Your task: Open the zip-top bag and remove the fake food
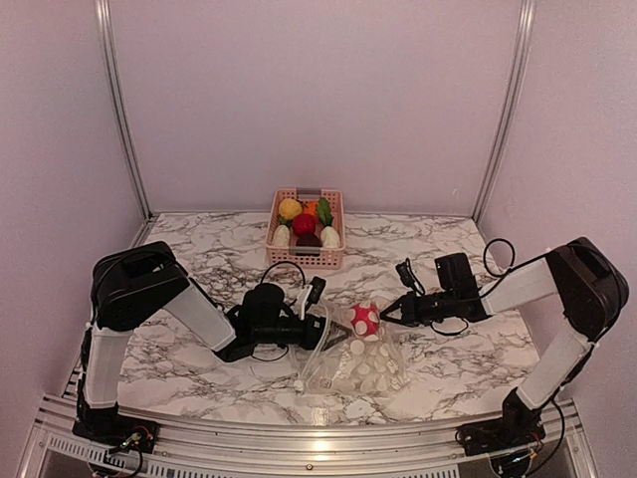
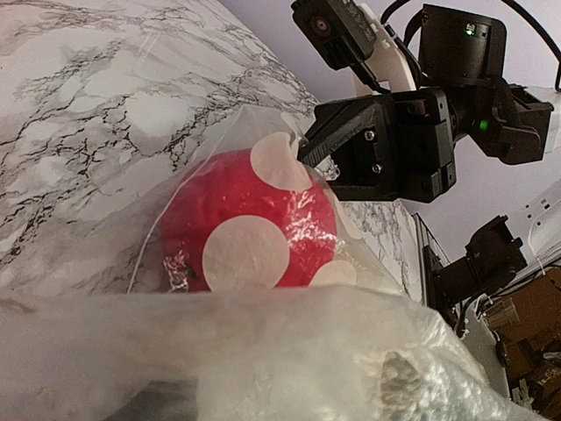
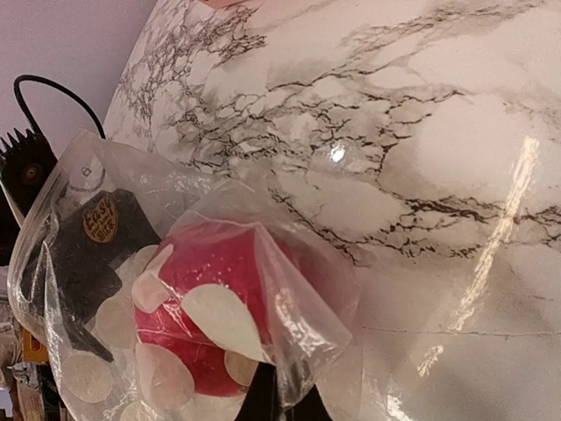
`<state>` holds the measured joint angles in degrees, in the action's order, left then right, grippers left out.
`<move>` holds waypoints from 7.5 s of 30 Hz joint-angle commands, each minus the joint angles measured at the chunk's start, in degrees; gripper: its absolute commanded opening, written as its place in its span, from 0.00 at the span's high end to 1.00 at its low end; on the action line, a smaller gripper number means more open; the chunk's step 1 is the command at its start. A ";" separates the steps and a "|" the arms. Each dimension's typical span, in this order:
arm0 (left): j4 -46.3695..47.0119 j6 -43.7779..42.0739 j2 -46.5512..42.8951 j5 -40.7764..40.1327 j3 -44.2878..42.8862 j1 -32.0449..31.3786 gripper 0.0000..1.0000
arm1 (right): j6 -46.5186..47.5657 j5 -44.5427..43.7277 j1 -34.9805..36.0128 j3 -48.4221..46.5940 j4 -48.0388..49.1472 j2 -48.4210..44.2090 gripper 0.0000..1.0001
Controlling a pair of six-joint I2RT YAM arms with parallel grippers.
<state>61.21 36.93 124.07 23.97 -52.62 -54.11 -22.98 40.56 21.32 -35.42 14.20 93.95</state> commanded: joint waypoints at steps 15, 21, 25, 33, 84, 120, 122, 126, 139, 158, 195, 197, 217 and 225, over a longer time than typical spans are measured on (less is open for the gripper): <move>-5.06 -3.72 1.14 4.68 -5.93 -0.75 0.06 | -0.87 5.75 9.56 -2.03 3.16 3.46 1.00; -9.84 -7.45 0.43 5.80 -8.27 -2.25 0.05 | -1.66 6.71 12.03 -5.55 3.98 4.13 1.00; -12.06 -8.63 -0.15 6.06 -8.73 -2.78 0.05 | -3.20 7.64 13.96 -7.14 6.14 5.06 1.00; -29.29 -20.84 -11.62 -2.80 -3.38 -2.76 0.21 | -3.15 4.09 11.37 -4.94 5.10 0.07 1.00; -58.41 -54.30 -15.37 -23.04 -11.58 -8.65 0.01 | -2.75 3.62 17.23 -10.22 4.96 11.44 1.00; -59.50 -52.20 -39.57 -16.73 2.66 -6.24 0.45 | -2.27 0.90 5.11 1.46 7.20 2.87 1.00; -59.55 -51.74 -41.23 -17.40 3.14 -5.07 0.44 | -2.02 1.10 4.28 2.04 6.94 1.93 1.00; -60.31 -50.39 -42.02 -21.19 3.32 -2.41 0.44 | -0.91 1.17 2.81 2.85 5.42 -0.46 1.00; -55.80 -41.78 -38.51 -24.65 -3.50 8.49 0.41 | 2.24 -1.12 1.54 3.34 0.93 -4.07 1.00; -60.43 -33.24 -3.25 -19.84 -45.53 19.55 0.36 | 2.54 -1.27 1.22 4.75 1.30 -5.42 1.00; -59.88 -29.04 -8.11 -14.70 -39.56 19.74 0.01 | -0.52 -0.89 1.24 6.32 4.60 -8.99 1.00; -58.25 -27.69 -15.00 -14.51 -31.63 19.08 0.01 | -0.66 -1.04 1.26 6.48 4.53 -9.92 1.00; -49.46 -20.90 -30.12 -8.98 -2.30 5.94 0.19 | -0.97 -3.00 1.27 7.51 2.49 -16.26 1.00; -44.13 -18.48 -32.65 -3.26 1.69 6.00 0.76 | -0.70 -4.40 1.27 7.95 1.46 -17.60 1.00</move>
<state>13.17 17.67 94.37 16.08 -52.27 -48.01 -23.79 37.76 22.87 -27.77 16.91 77.65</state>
